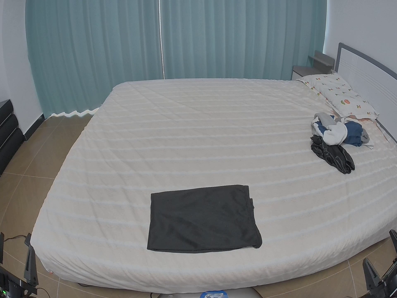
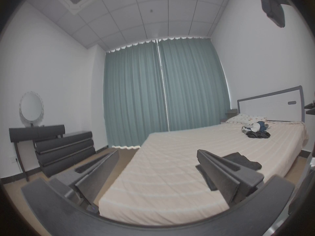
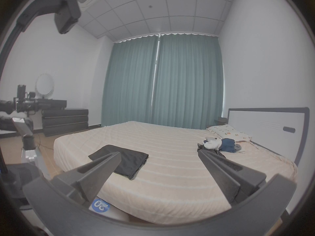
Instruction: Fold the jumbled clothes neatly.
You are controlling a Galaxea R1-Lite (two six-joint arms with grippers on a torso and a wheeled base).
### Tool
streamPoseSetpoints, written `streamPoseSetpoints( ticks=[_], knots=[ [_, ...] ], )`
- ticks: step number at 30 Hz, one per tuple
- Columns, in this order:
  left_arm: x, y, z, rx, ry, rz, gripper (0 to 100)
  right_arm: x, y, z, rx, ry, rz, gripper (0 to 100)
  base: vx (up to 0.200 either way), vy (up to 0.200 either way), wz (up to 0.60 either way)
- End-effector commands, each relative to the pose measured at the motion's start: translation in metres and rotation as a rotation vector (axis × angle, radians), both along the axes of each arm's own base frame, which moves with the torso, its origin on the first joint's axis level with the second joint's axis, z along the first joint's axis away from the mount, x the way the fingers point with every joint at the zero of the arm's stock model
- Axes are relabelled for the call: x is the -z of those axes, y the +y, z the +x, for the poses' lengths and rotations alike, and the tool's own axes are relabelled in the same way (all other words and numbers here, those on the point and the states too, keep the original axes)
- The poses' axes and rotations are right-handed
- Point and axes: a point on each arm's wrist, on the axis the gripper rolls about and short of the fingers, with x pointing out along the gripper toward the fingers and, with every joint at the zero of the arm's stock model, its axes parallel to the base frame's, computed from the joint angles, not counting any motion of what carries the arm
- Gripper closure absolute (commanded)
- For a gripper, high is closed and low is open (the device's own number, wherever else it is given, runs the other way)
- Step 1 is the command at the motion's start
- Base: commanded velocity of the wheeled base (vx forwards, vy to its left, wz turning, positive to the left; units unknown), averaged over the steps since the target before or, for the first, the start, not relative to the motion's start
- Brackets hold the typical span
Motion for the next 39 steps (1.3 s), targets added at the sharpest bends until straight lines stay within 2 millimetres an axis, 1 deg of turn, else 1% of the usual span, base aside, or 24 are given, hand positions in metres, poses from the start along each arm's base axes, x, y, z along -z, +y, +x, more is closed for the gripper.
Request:
streamPoseSetpoints(
  ticks=[1,4,8,10,11,12,13,15,16,17,20,22,23,25,27,39],
  knots=[
    [0.012,0.0,0.001,0.015,0.071,-0.038,0,0.005,-0.001,0.001,0.028,0.017,0.048,0,0.0,0.0,0.0],
    [0.014,0.0,0.001,0.019,0.08,-0.095,0,0.005,-0.001,0.001,0.028,0.028,0.109,0,0.0,0.0,0.0],
    [0.015,0.0,0.001,0.007,0.092,-0.108,0,0.005,-0.001,0.001,0.038,0.018,0.096,0,0.0,0.0,0.0],
    [0.015,0.001,0.001,-0.036,0.087,-0.107,0,-0.018,-0.002,-0.006,0.065,-0.119,0.041,0,0.0,0.0,0.0],
    [0.015,0.001,0.001,-0.042,0.086,-0.105,0,-0.021,-0.001,-0.007,0.057,-0.141,0.039,0,0.0,0.0,0.0],
    [0.015,0.001,0.001,-0.042,0.086,-0.105,0,-0.019,-0.001,-0.006,0.054,-0.133,0.04,0,0.0,0.0,0.0],
    [0.015,0.001,0.001,-0.04,0.087,-0.106,0,-0.002,-0.001,0.0,0.063,-0.056,0.032,0,0.0,0.0,0.0],
    [0.015,0.001,0.001,-0.036,0.086,-0.115,0,0.009,-0.002,0.0,0.086,0.076,0.079,0,0.0,0.0,0.0],
    [0.015,0.001,0.001,-0.036,0.086,-0.115,0,0.009,-0.002,0.0,0.086,0.076,0.079,0,0.0,0.0,0.0],
    [0.015,0.001,0.001,-0.012,0.091,-0.119,0,0.006,-0.002,-0.001,0.102,0.089,0.143,0,0.0,0.0,0.0],
    [0.02,-0.002,0.002,0.104,0.137,-0.117,0,0.007,-0.002,0.0,0.108,0.065,0.12,0,0.0,0.0,0.0],
    [0.021,-0.003,0.002,0.139,0.153,-0.094,0,0.007,-0.003,0.0,0.121,0.054,0.1,0,0.0,0.0,0.0],
    [0.02,-0.003,0.002,0.138,0.151,-0.083,0,0.01,-0.004,0.001,0.187,0.069,0.061,0,0.0,0.0,0.0],
    [0.021,-0.003,0.002,0.137,0.152,-0.086,0,0.012,-0.005,0.001,0.244,0.087,0.093,0,0.0,0.0,0.0],
    [0.021,-0.003,0.002,0.125,0.151,-0.088,0,0.012,-0.006,0.001,0.241,0.1,0.137,0,0.0,0.0,0.0],
    [0.02,-0.002,0.002,0.11,0.149,-0.094,0,0.012,-0.005,0.001,0.216,0.09,0.108,0,0.0,0.0,0.0]
  ],
)
